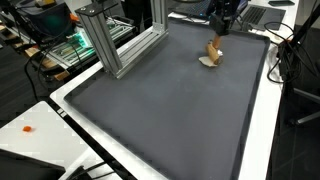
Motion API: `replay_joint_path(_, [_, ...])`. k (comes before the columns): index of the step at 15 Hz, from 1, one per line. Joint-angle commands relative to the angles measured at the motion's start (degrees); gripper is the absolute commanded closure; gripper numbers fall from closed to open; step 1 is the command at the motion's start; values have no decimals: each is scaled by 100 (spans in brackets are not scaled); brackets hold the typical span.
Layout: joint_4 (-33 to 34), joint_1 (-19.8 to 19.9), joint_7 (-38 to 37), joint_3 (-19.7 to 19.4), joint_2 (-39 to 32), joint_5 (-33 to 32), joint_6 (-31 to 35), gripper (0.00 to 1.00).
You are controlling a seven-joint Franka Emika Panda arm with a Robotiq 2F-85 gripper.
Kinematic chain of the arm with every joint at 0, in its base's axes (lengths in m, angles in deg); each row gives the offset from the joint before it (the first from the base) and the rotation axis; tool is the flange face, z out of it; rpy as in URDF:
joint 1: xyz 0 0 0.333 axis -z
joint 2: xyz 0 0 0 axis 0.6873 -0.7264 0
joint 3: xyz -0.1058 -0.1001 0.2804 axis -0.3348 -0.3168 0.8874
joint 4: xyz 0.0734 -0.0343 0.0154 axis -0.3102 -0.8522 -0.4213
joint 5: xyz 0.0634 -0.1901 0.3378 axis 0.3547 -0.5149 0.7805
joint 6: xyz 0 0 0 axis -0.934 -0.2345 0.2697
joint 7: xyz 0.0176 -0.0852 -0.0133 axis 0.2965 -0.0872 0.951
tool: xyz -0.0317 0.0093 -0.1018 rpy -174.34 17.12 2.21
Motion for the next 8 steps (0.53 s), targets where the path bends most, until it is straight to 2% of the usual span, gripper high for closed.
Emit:
replay_joint_path(1, [-15, 152, 580, 143, -9, -95, -20, 73])
replay_joint_path(8, [-23, 182, 1099, 167, -149, -10, 69, 73])
